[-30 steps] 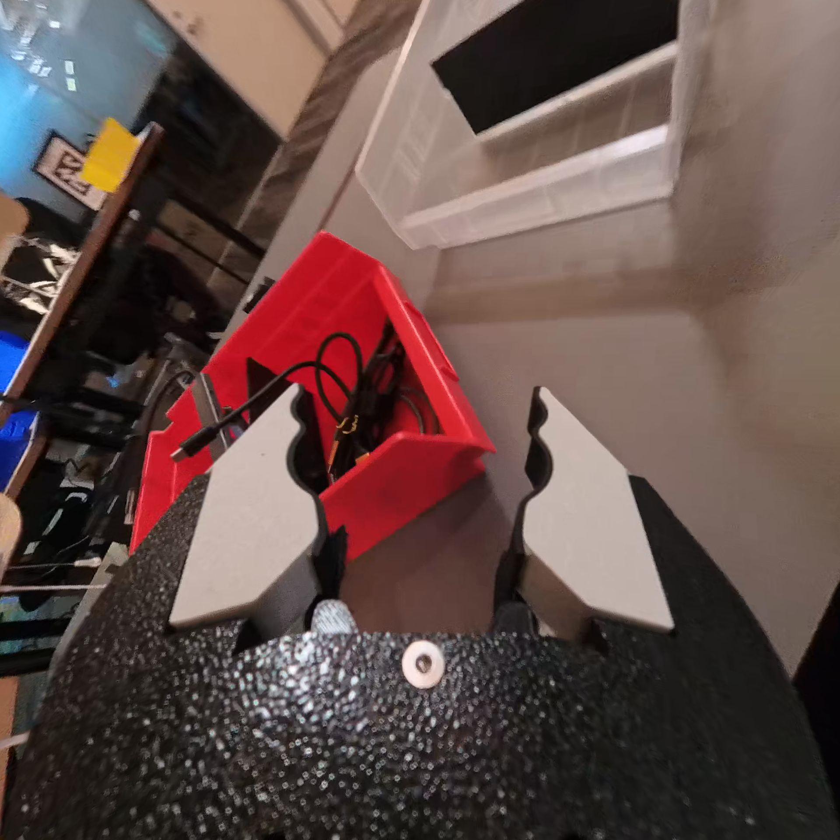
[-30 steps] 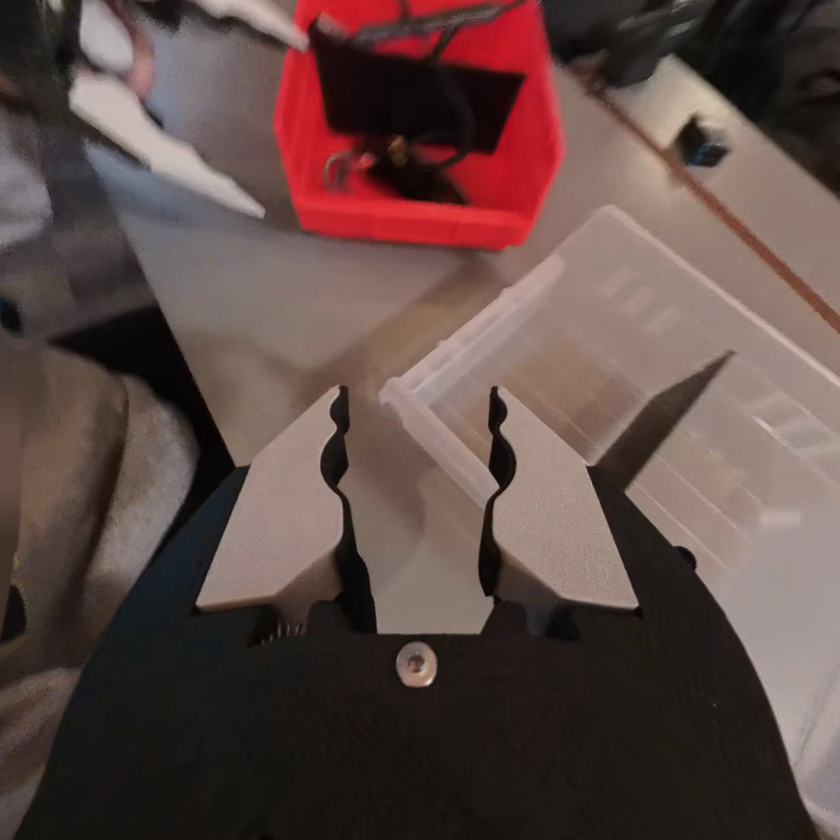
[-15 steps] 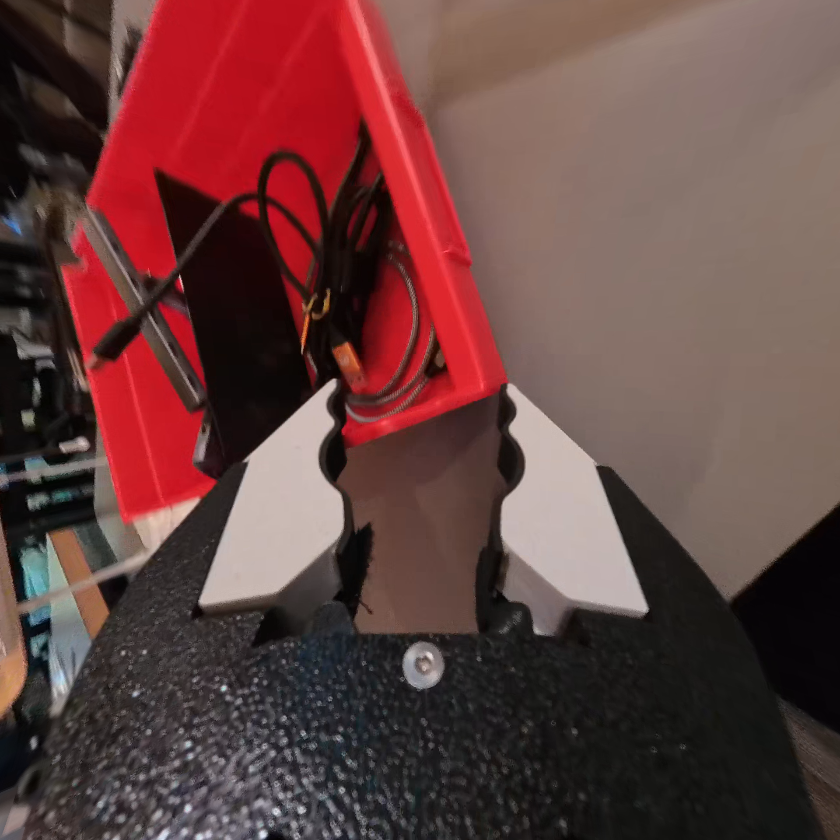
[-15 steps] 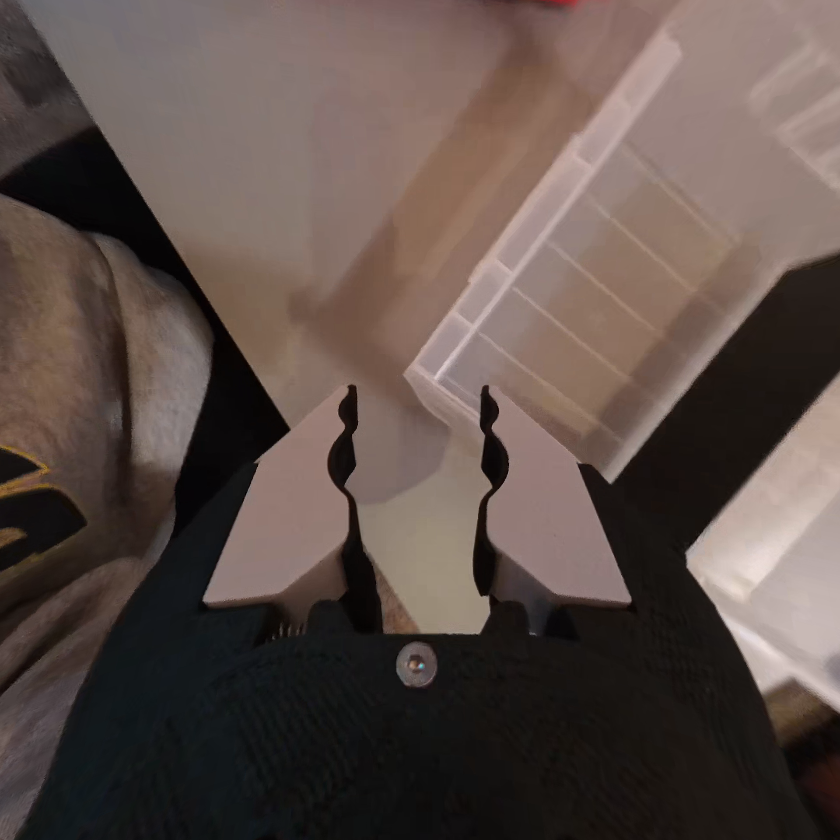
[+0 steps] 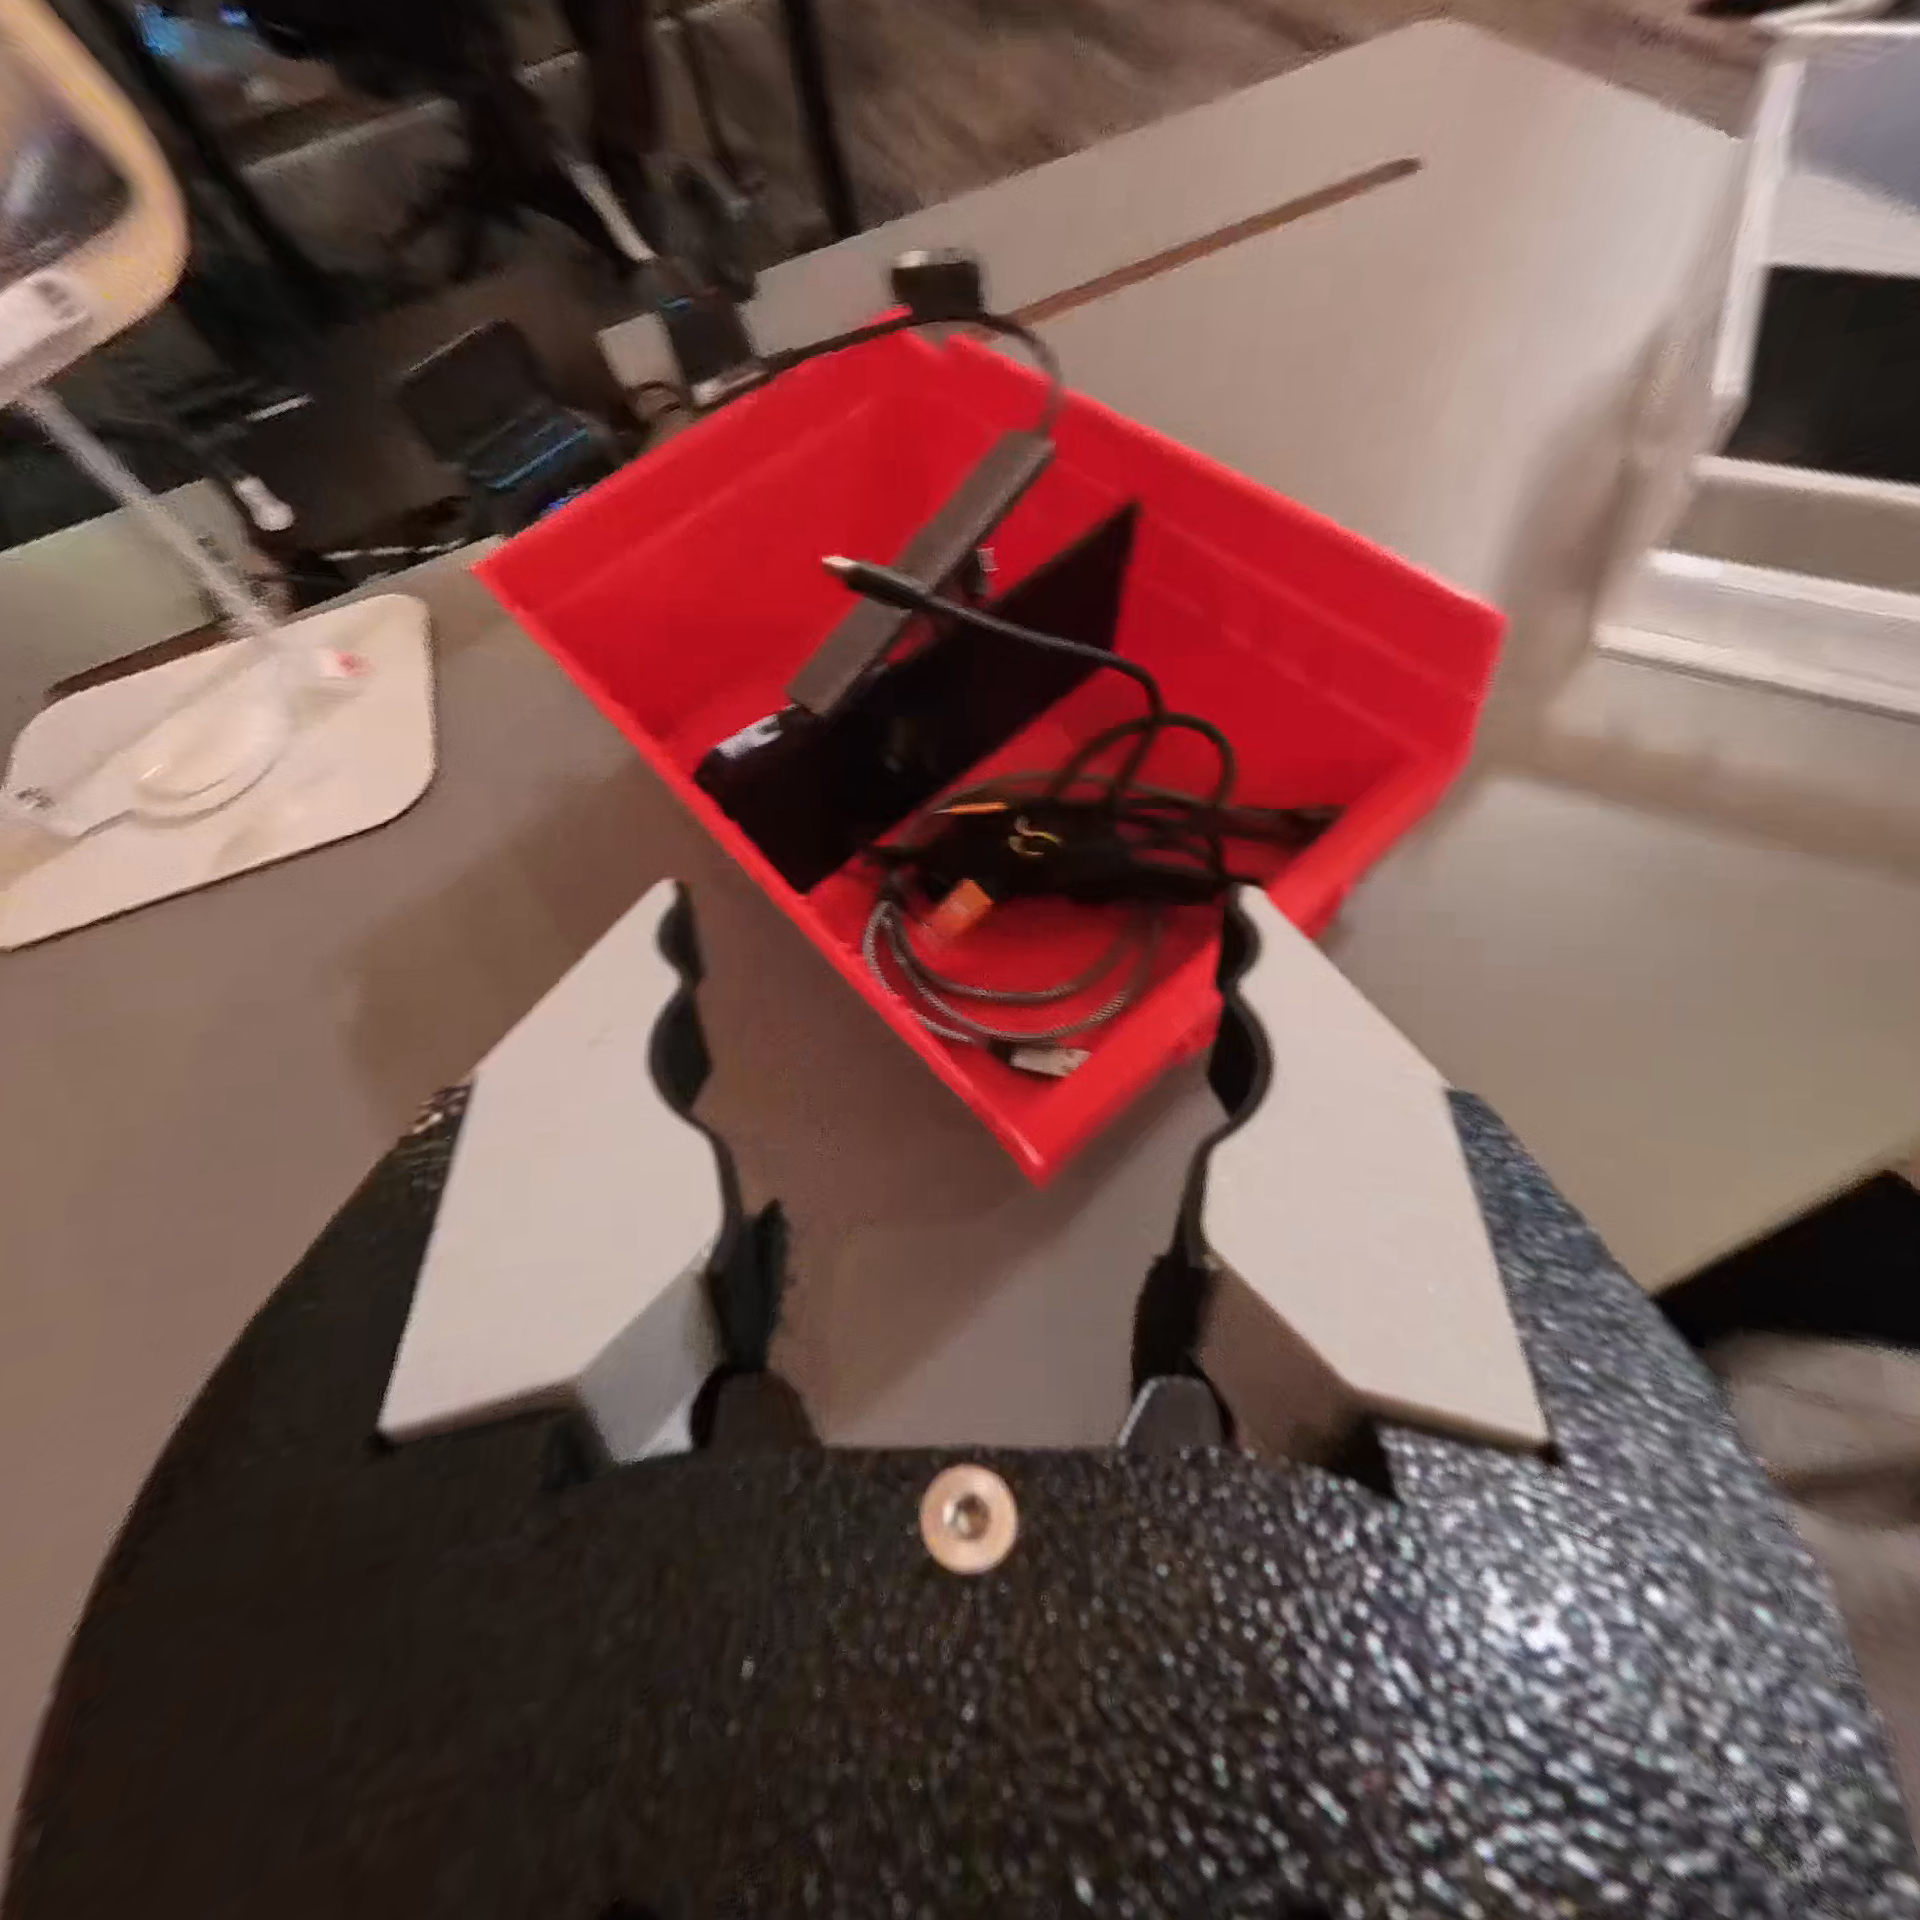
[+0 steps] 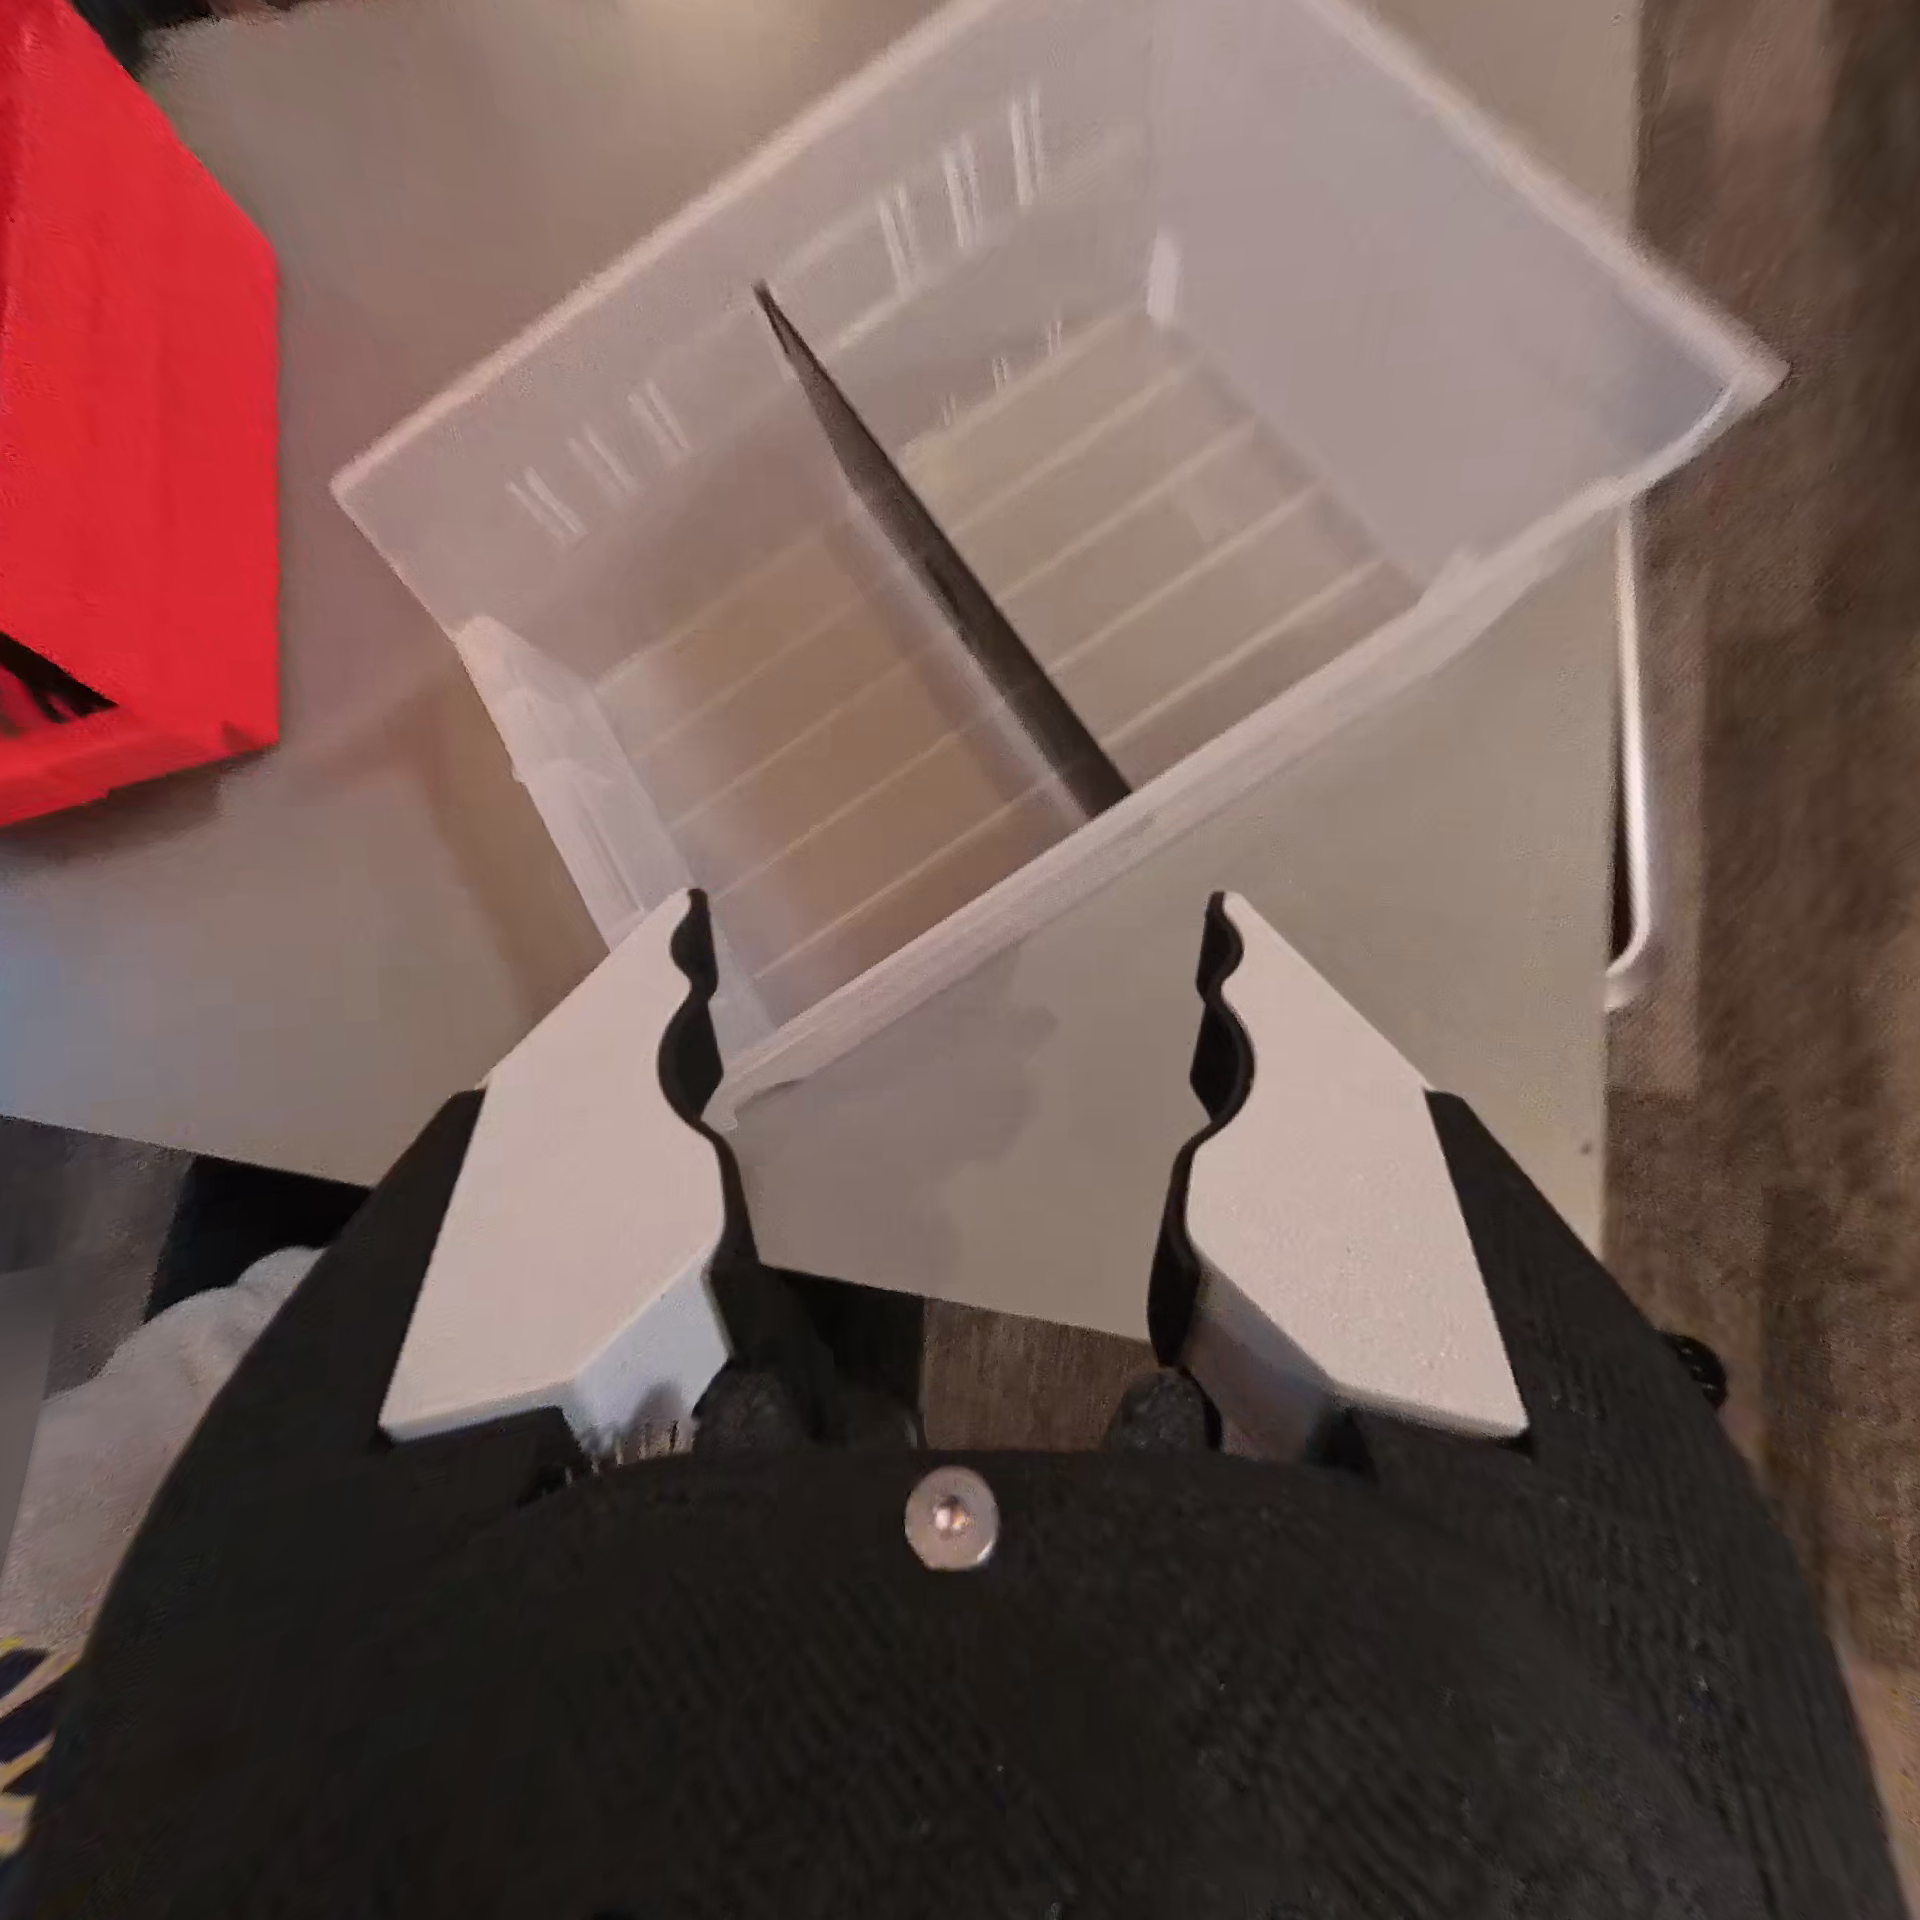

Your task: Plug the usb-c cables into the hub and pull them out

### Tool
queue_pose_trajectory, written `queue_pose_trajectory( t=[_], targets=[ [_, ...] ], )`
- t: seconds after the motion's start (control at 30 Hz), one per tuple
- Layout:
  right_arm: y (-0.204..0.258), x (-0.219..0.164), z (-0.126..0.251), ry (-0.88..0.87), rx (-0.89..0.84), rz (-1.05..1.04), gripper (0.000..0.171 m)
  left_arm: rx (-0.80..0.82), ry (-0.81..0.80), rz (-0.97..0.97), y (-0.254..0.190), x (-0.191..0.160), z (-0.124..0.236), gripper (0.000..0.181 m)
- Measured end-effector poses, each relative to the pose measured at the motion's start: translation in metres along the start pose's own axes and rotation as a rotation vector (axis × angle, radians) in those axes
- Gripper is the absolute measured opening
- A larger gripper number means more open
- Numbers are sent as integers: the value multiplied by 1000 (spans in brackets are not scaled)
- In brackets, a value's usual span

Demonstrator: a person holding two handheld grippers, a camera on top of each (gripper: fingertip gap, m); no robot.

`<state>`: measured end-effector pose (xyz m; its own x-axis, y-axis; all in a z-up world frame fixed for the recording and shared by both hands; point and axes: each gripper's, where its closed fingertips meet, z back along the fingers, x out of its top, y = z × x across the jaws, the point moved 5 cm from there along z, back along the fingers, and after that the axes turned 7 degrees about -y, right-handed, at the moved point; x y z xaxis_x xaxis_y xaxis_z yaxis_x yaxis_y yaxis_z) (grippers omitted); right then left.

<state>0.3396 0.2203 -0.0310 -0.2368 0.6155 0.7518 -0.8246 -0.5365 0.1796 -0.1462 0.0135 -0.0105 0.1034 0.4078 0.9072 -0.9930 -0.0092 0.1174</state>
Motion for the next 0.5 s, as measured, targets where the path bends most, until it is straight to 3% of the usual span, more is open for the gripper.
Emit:
queue_pose_trajectory(
  t=[0.1,0.27,0.43,0.5],
  targets=[
    [-3,-14,-17,130,-69,7,99,87,67,8,12,-16,-20,117],
    [12,-19,-40,234,-99,95,100,121,171,-43,8,-39,-55,115],
    [10,-24,-49,312,-133,152,105,217,300,-160,13,-65,-75,87],
    [6,-27,-46,323,-121,140,89,201,284,-137,14,-67,-77,74]
  ],
)
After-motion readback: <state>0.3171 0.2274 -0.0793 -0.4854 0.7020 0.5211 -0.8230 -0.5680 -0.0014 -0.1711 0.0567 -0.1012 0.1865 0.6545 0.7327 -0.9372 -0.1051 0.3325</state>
